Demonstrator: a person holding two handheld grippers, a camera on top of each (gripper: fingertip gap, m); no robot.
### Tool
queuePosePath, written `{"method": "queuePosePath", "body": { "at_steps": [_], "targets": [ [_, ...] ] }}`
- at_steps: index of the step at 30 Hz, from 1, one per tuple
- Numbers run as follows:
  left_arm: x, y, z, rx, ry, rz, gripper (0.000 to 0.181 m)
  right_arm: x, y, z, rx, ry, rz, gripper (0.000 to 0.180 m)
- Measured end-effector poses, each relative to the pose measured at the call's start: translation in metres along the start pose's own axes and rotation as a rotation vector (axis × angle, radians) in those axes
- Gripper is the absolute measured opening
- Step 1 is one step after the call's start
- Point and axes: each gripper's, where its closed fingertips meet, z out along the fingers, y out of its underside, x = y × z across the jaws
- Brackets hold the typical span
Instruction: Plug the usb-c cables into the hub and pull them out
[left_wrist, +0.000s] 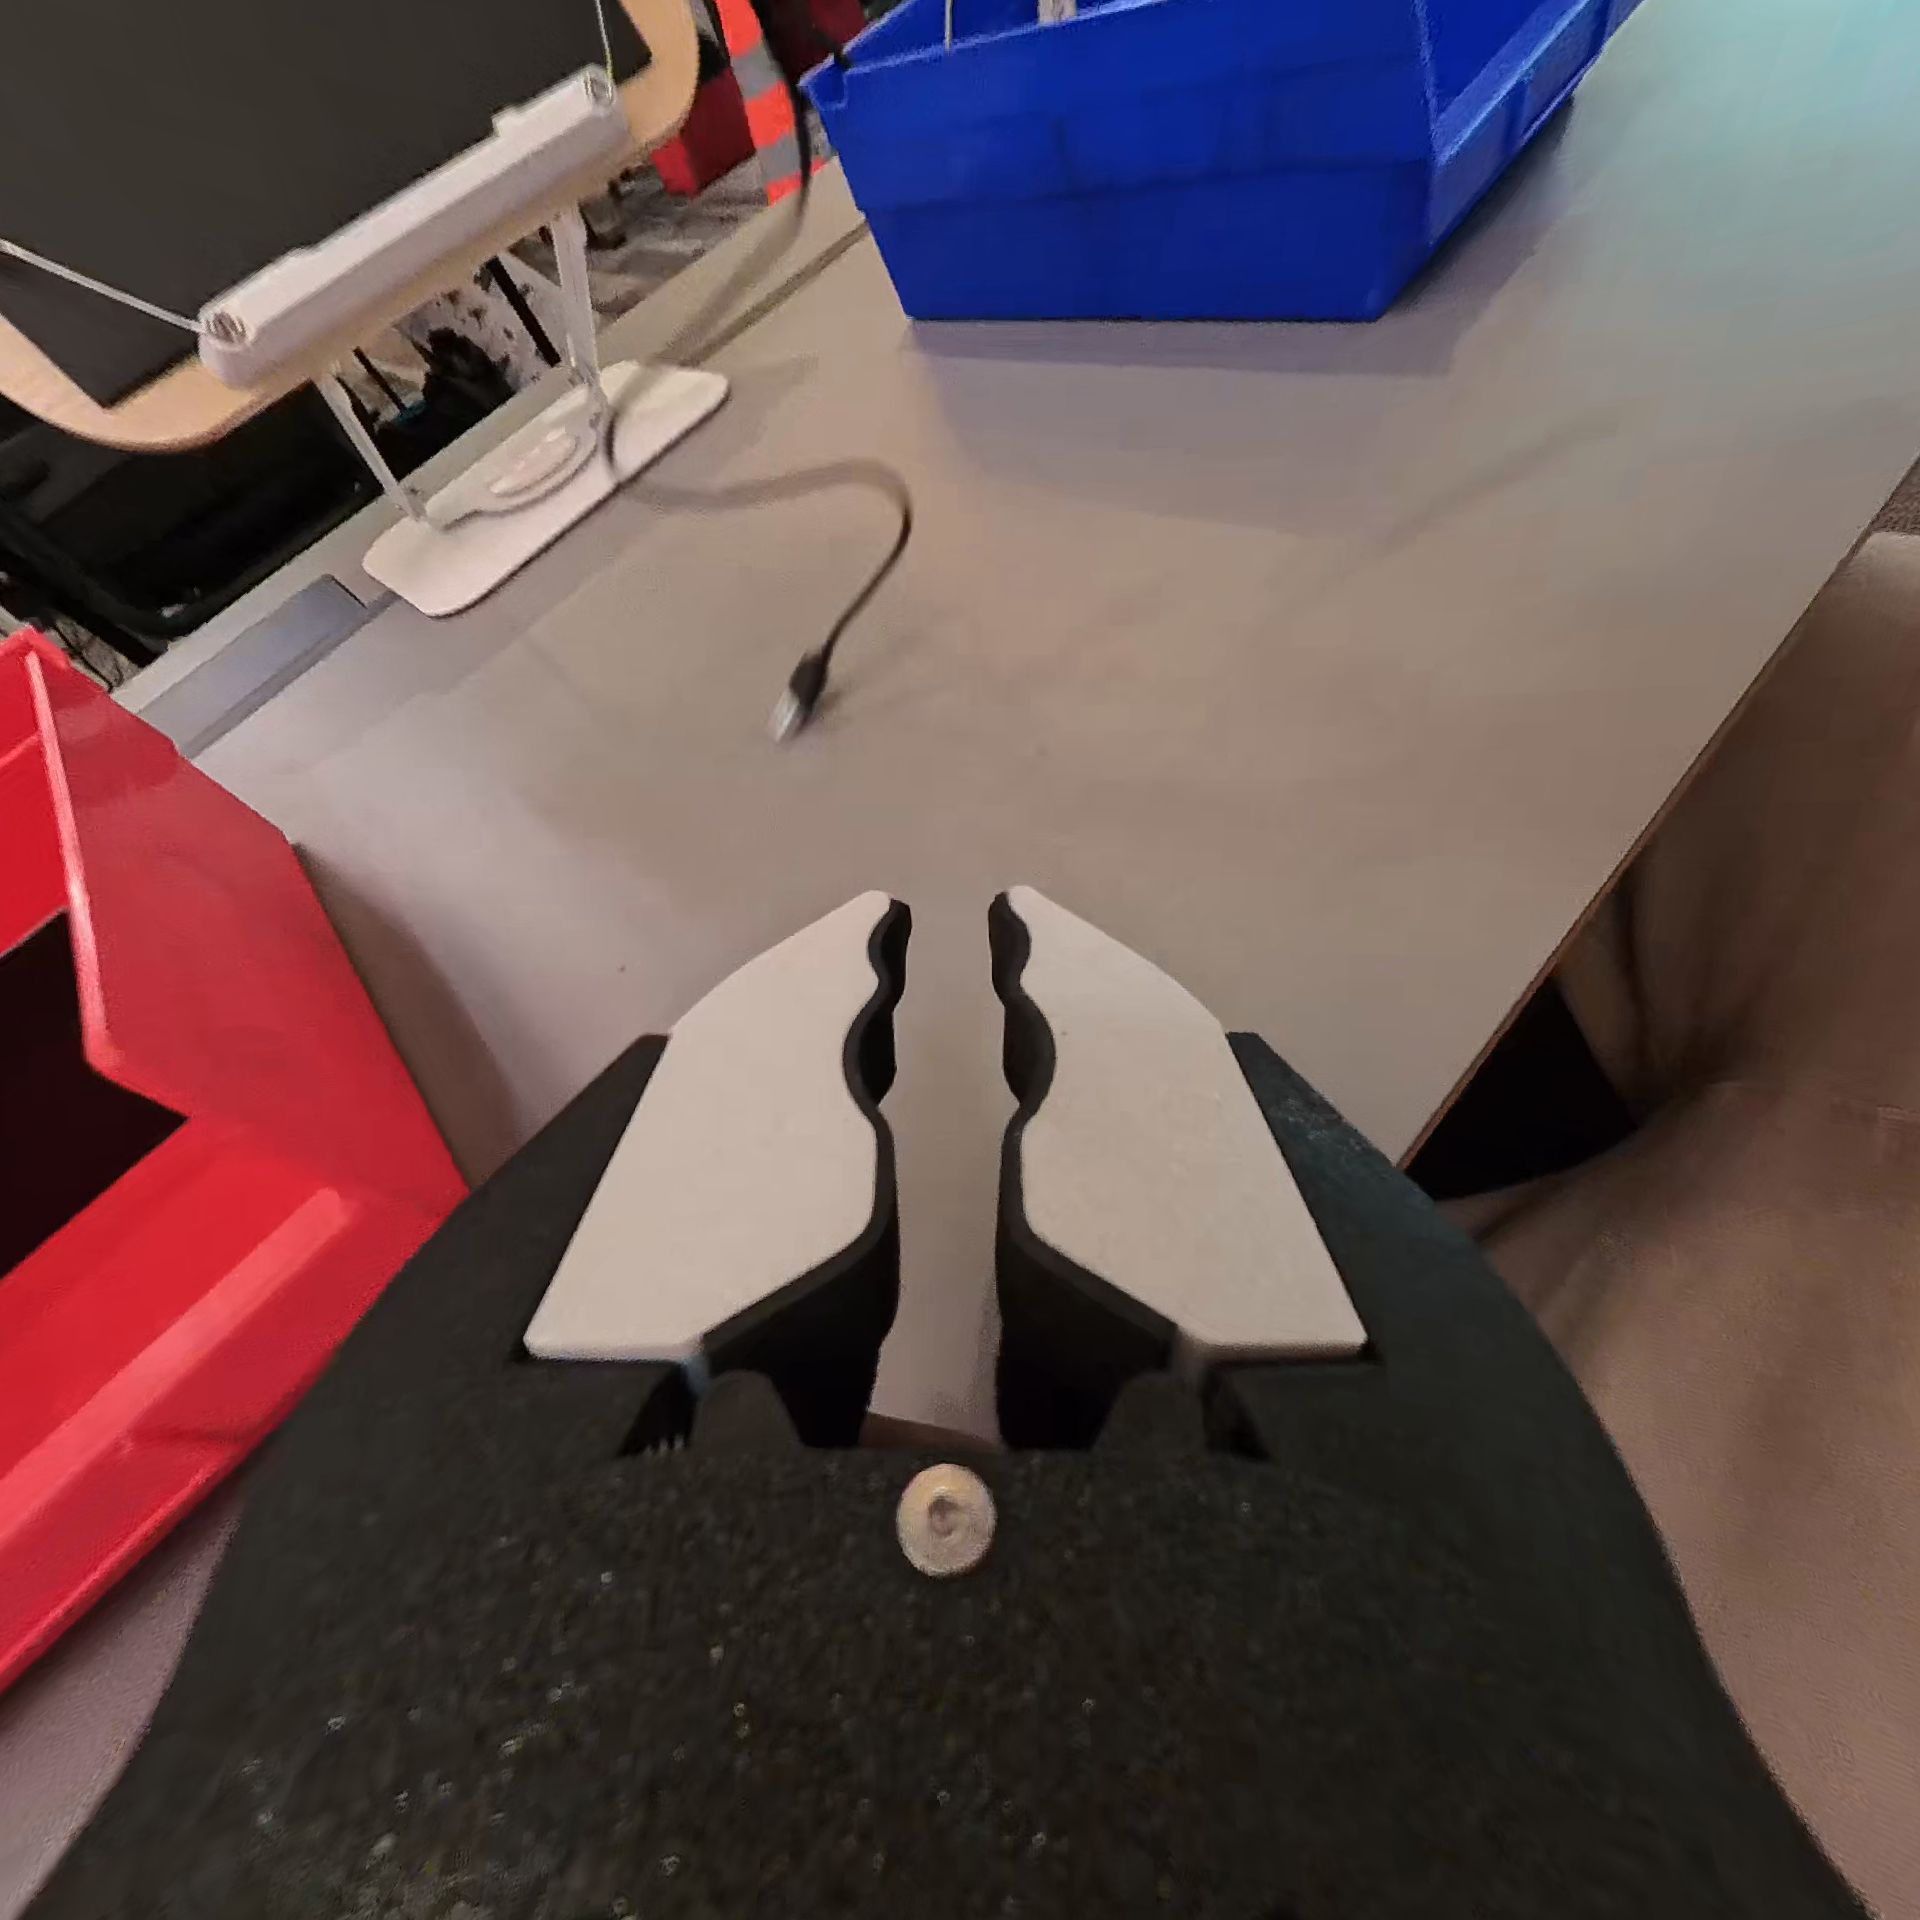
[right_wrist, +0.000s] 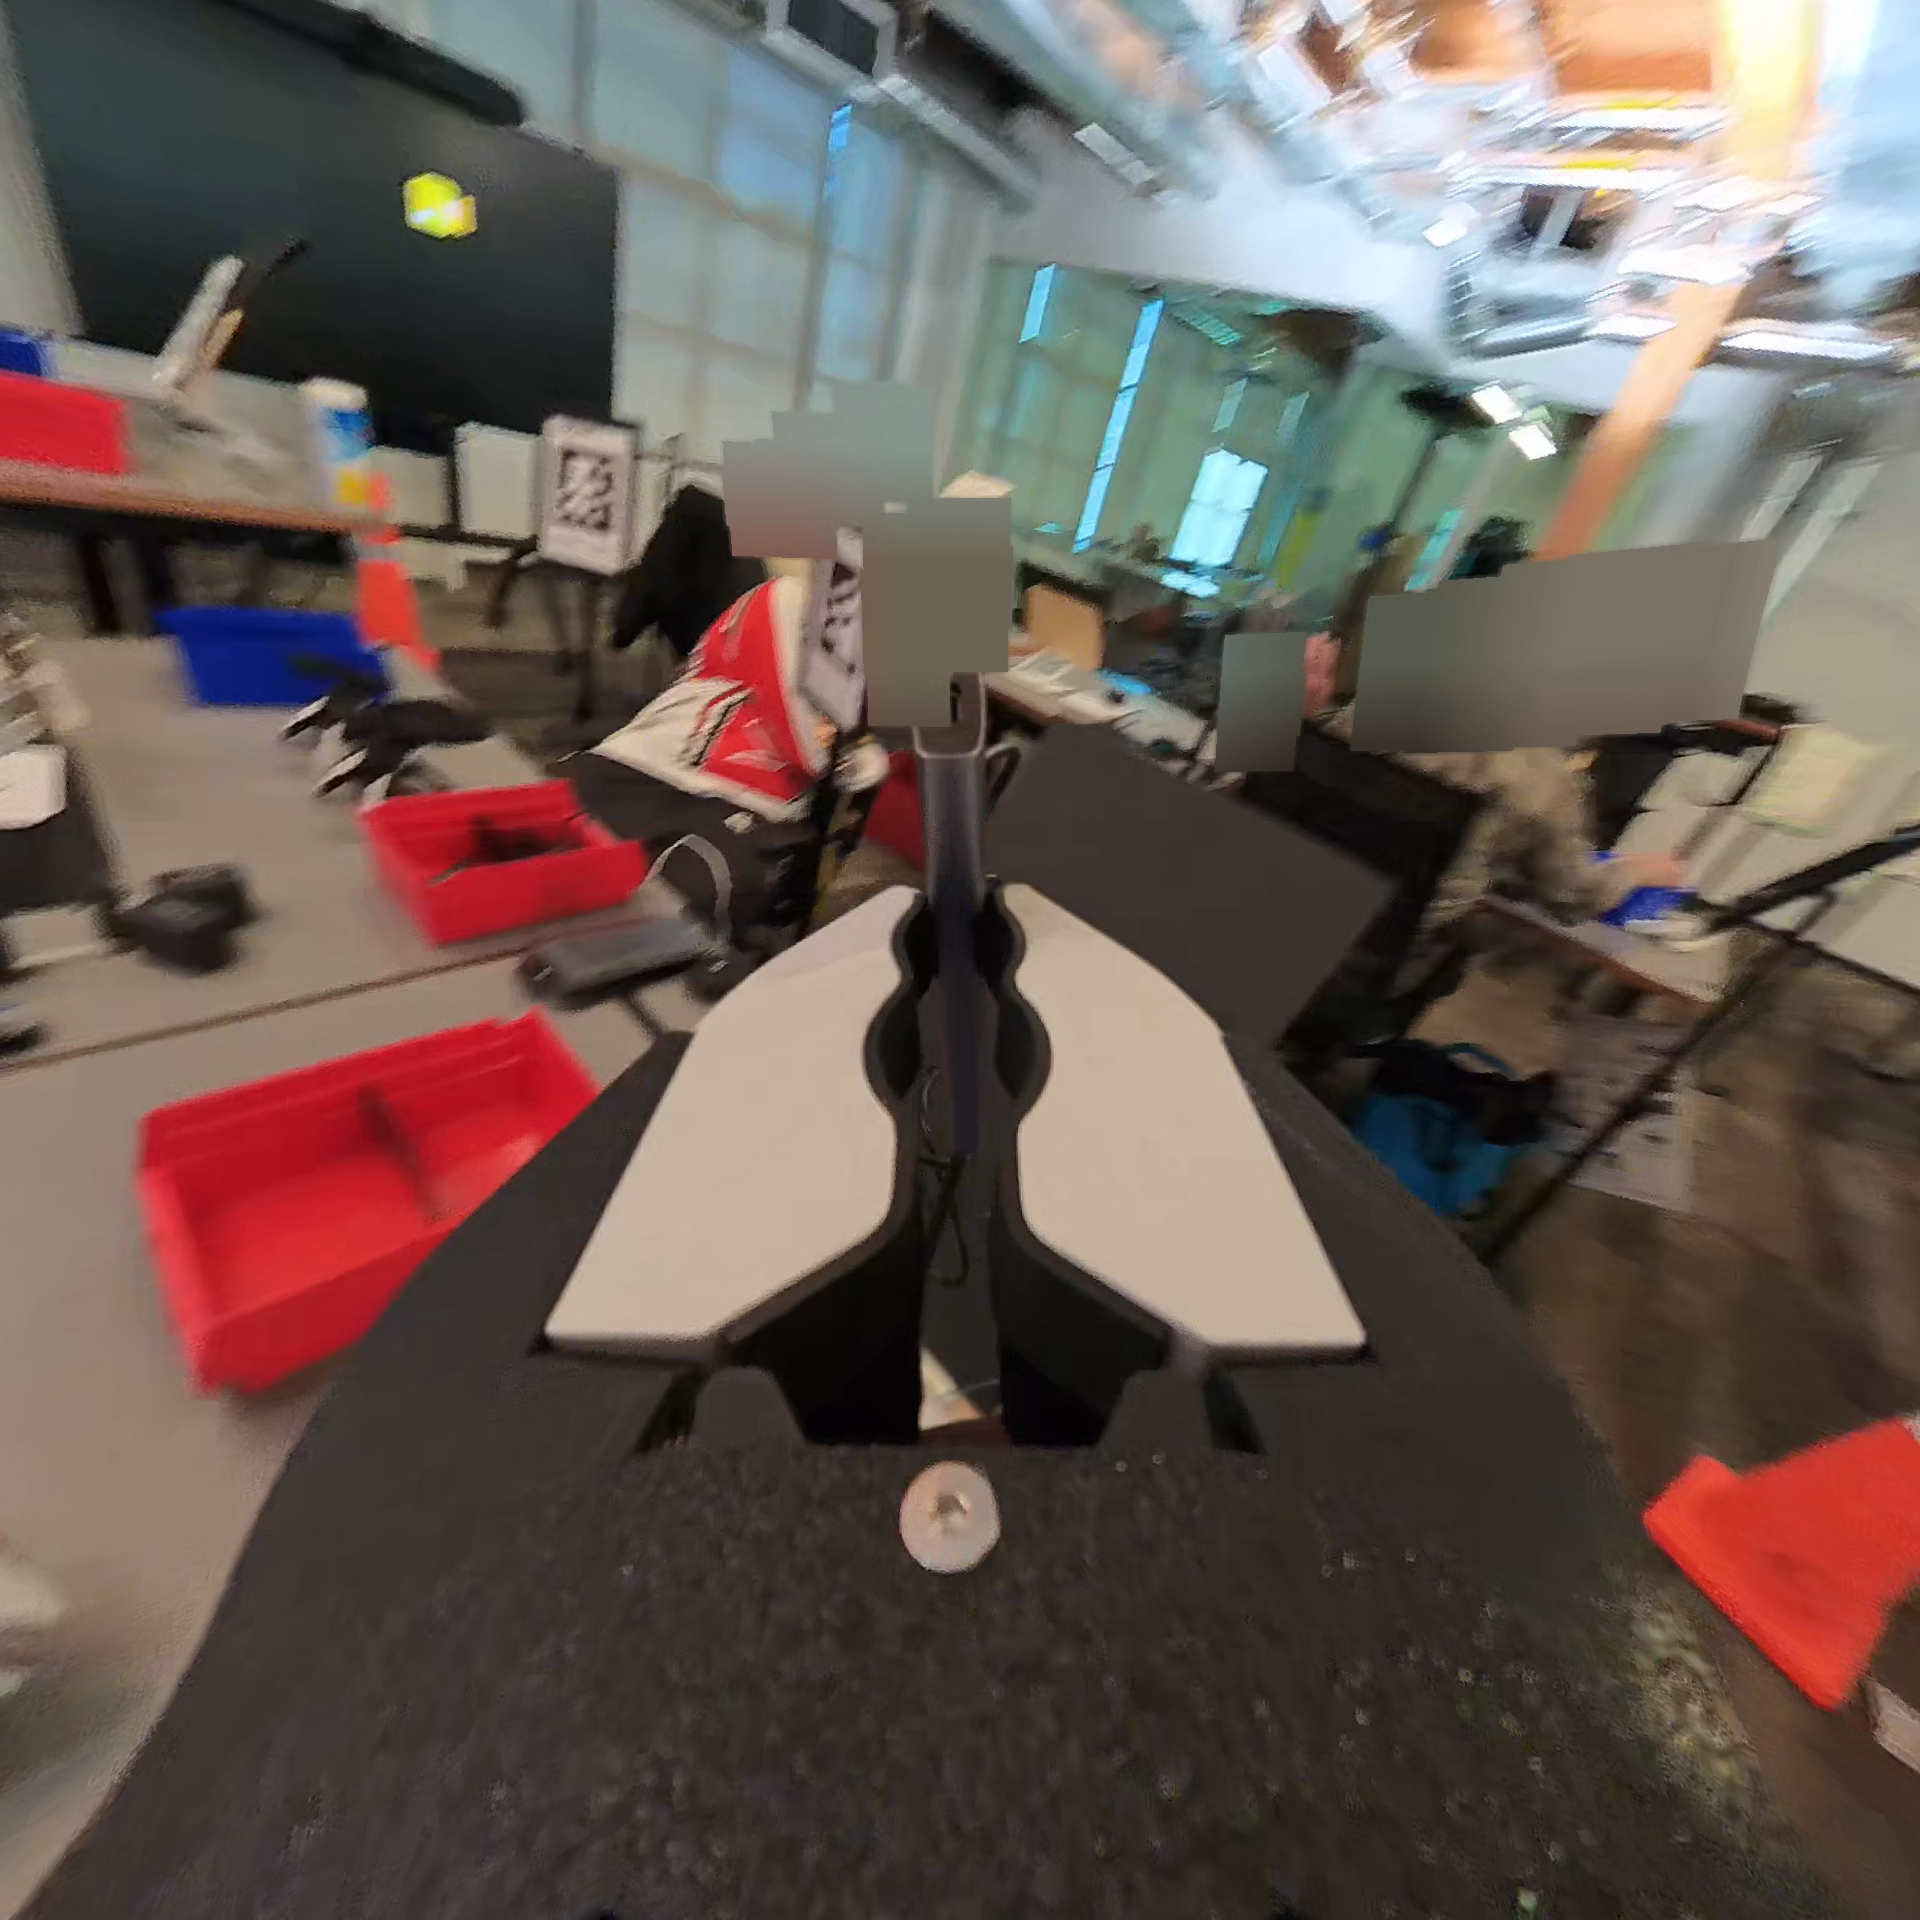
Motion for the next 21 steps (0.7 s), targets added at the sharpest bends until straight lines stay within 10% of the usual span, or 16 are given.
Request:
{"method": "queuePosePath", "body": {
  "at_steps": [10, 21],
  "targets": [
    [0.012, 0.001, 0.010, -0.029, 0.036, 0.056, 0.015, 0.109, -0.139, -0.042, 0.098, 0.333, -0.027, 0.009],
    [0.017, 0.006, 0.011, -0.052, 0.051, 0.085, 0.015, 0.138, -0.068, -0.030, -0.111, 0.390, -0.049, 0.009]
  ]
}}
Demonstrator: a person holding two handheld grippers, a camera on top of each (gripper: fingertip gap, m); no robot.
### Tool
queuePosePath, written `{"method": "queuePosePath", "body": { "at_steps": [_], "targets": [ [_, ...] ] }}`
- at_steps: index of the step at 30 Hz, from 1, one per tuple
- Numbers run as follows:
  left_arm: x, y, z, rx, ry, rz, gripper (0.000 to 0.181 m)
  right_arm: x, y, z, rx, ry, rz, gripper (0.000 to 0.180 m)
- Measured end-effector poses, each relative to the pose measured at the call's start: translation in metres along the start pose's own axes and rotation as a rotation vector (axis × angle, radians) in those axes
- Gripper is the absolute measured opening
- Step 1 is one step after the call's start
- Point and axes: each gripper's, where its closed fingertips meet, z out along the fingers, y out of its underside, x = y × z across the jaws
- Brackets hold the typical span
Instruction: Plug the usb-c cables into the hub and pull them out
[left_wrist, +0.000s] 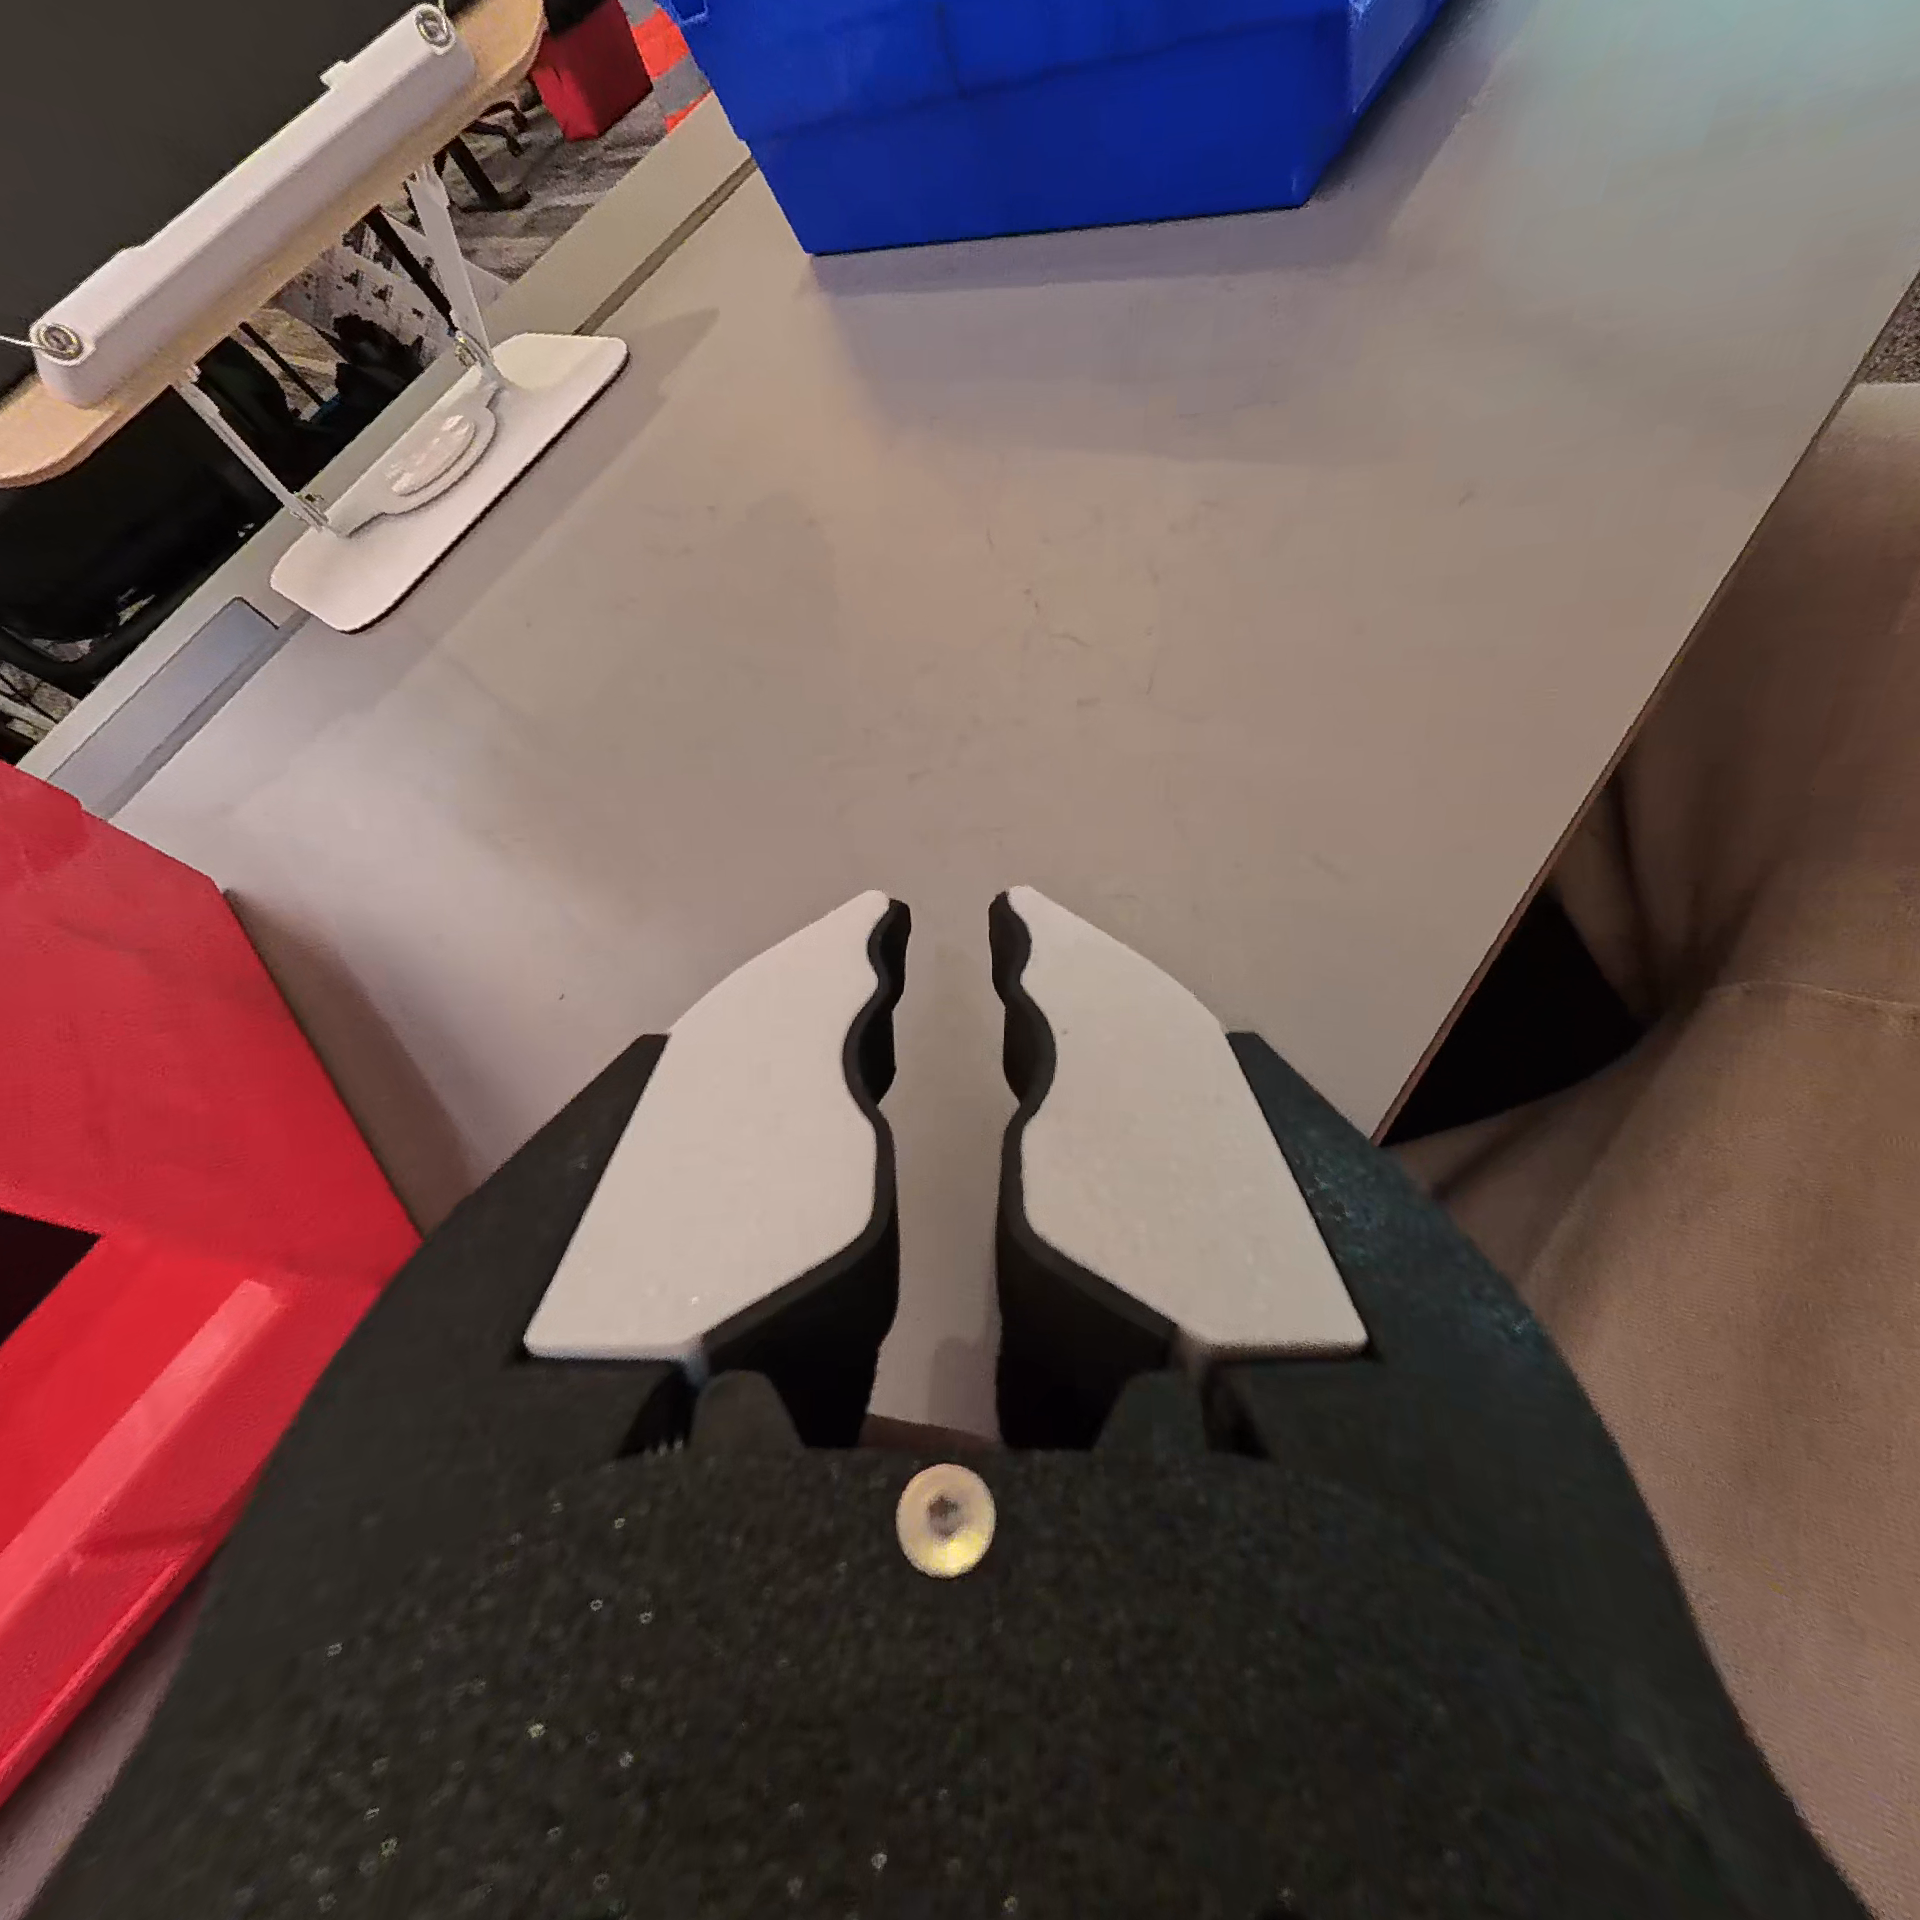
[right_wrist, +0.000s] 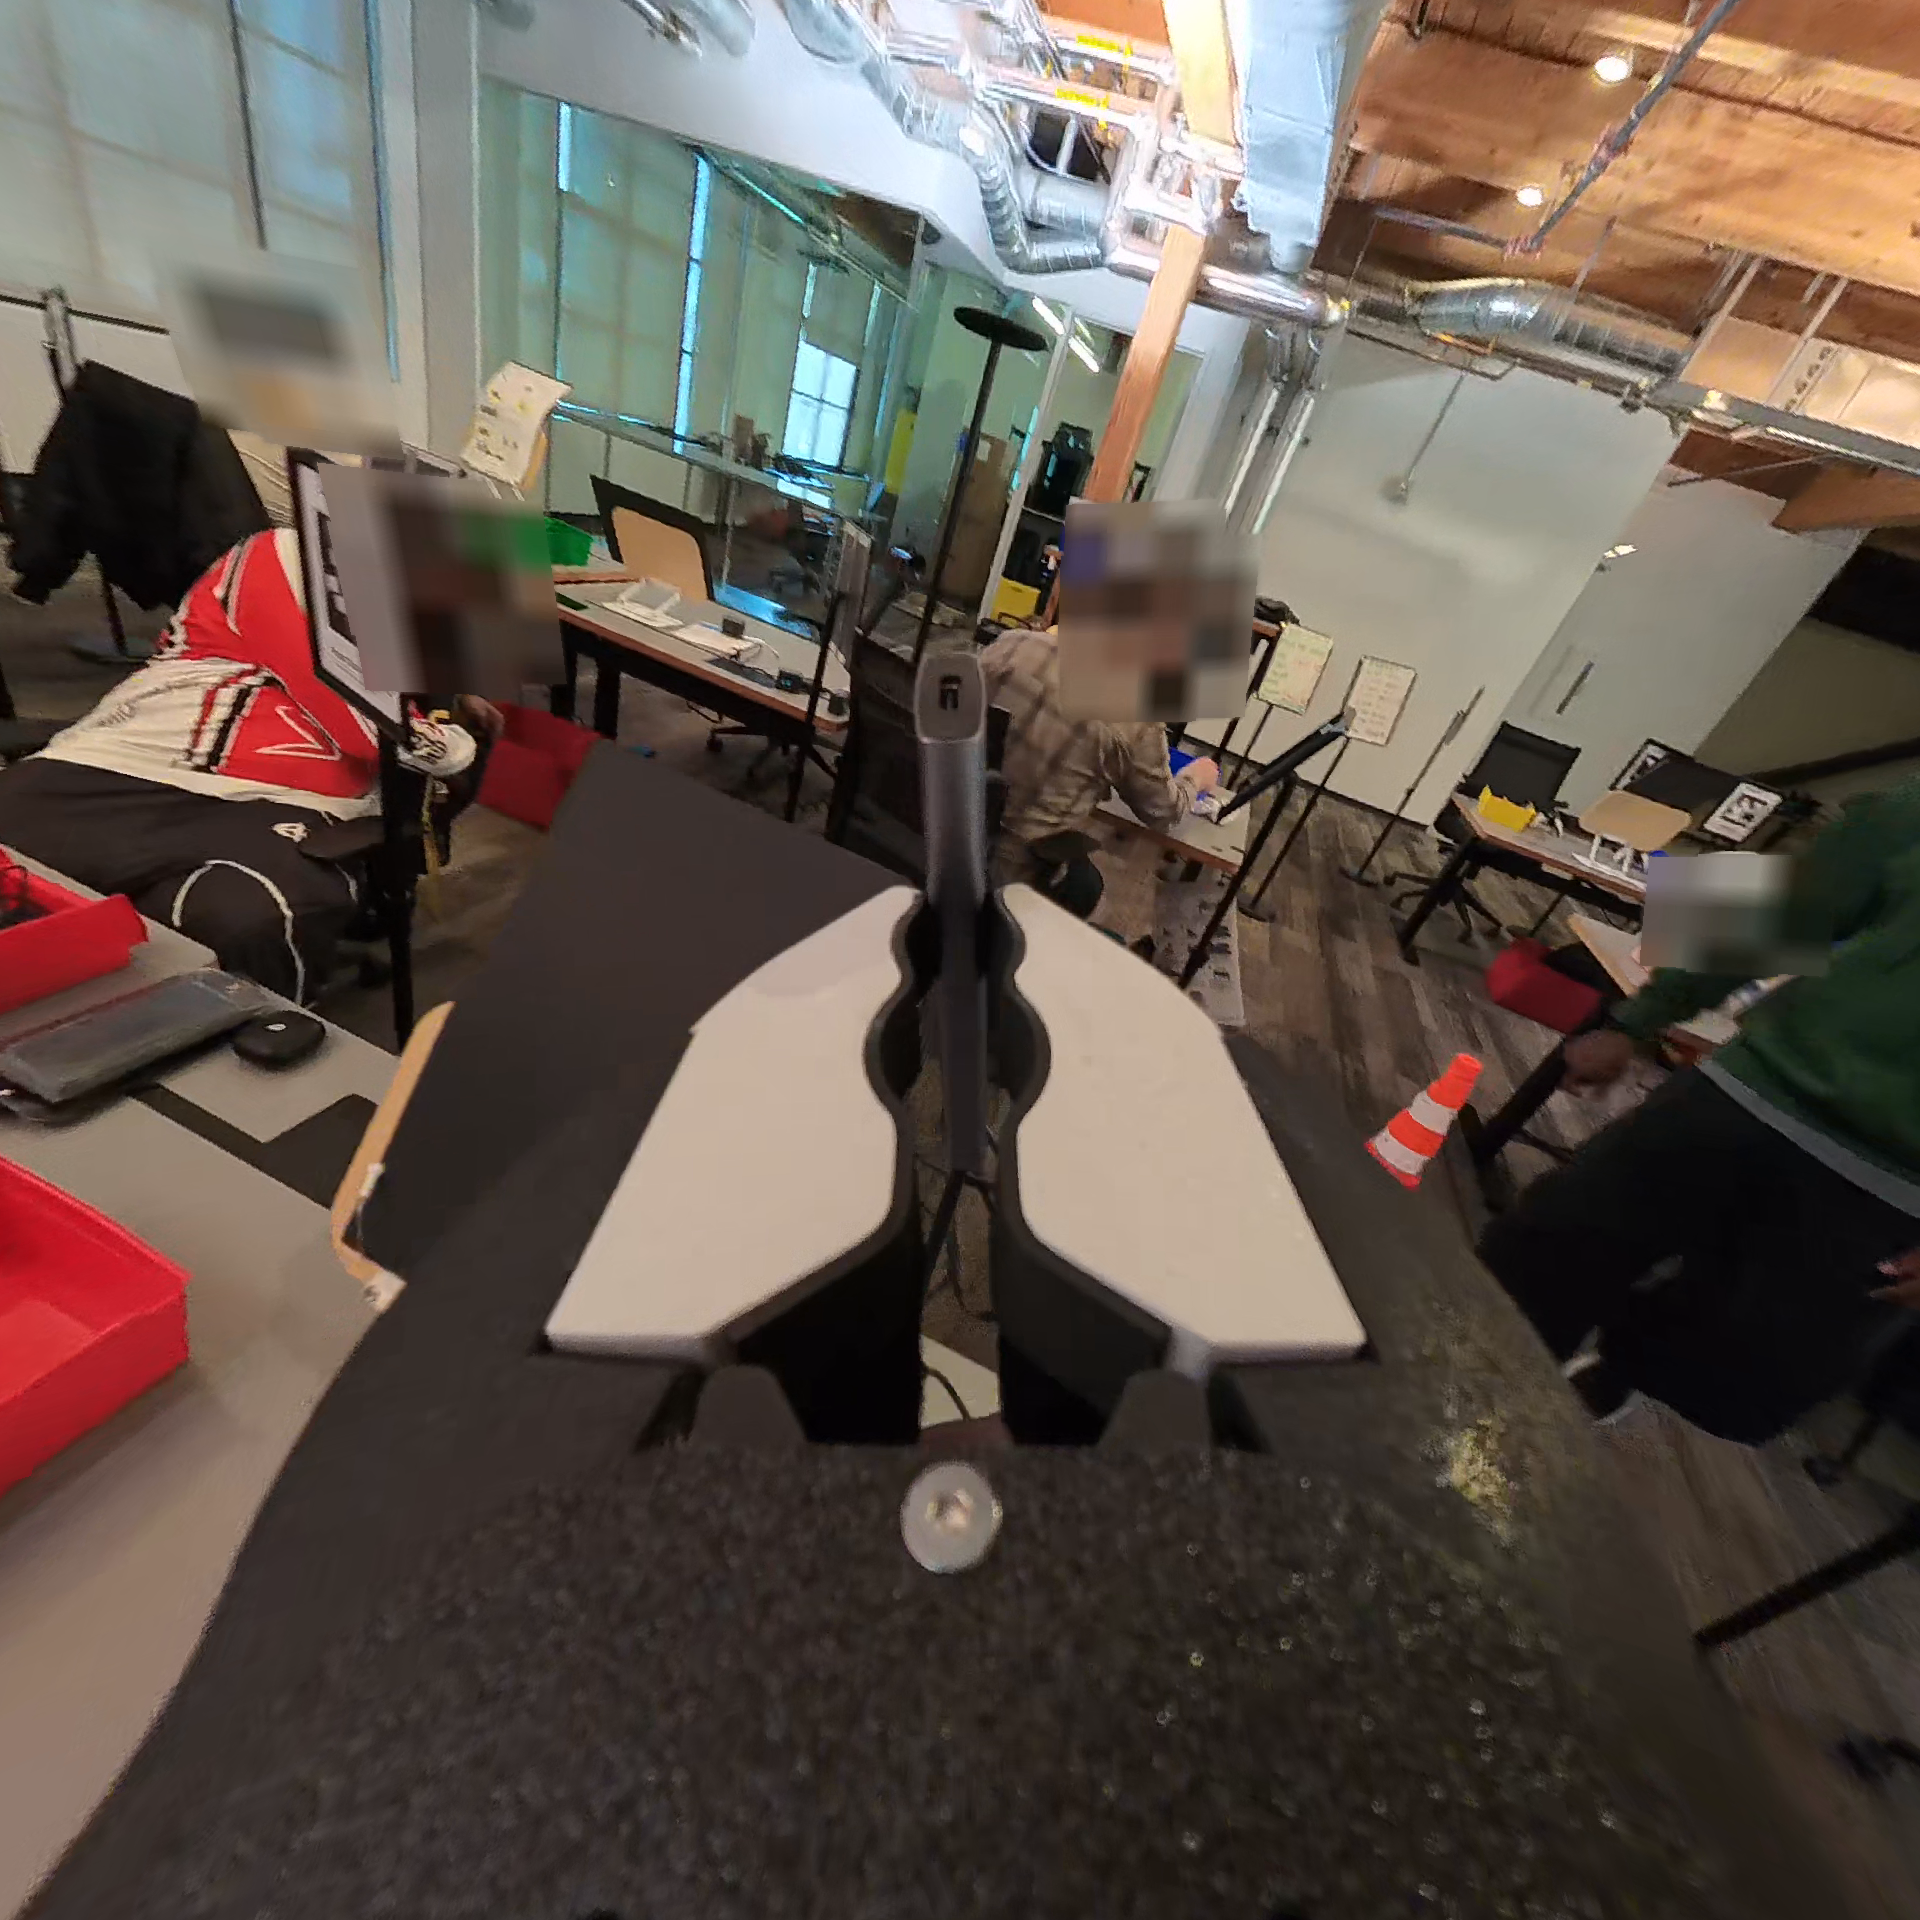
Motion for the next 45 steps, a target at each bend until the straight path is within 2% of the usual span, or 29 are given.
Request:
{"method": "queuePosePath", "body": {
  "at_steps": [10, 14, 18, 22, 26, 29, 37, 42, 45],
  "targets": [
    [0.002, 0.004, 0.003, -0.023, 0.008, 0.024, 0.015, 0.038, -0.007, -0.006, 0.022, 0.090, 0.045, 0.009],
    [0.004, 0.004, 0.003, -0.026, 0.011, 0.031, 0.015, 0.030, -0.027, -0.014, 0.105, 0.082, 0.035, 0.009],
    [0.006, 0.005, 0.004, -0.029, 0.017, 0.033, 0.015, 0.002, -0.053, -0.022, 0.181, -0.016, 0.028, 0.009],
    [0.006, 0.006, 0.003, -0.036, 0.018, 0.038, 0.015, -0.020, -0.031, -0.008, 0.088, -0.078, -0.013, 0.009],
    [0.007, 0.007, 0.003, -0.042, 0.019, 0.041, 0.015, -0.033, 0.026, 0.010, -0.067, -0.138, -0.016, 0.009],
    [0.008, 0.009, 0.003, -0.048, 0.019, 0.049, 0.015, -0.045, 0.090, 0.022, -0.229, -0.219, -0.010, 0.009],
    [0.011, 0.010, 0.005, -0.065, 0.020, 0.082, 0.015, -0.077, 0.321, 0.033, -0.724, -0.382, -0.036, 0.009],
    [0.012, 0.013, 0.008, -0.085, 0.018, 0.108, 0.015, -0.113, 0.463, 0.033, -0.920, -0.467, -0.097, 0.009],
    [0.011, 0.016, 0.010, -0.096, 0.014, 0.121, 0.015, -0.136, 0.529, 0.031, -1.036, -0.529, -0.200, 0.009]
  ]
}}
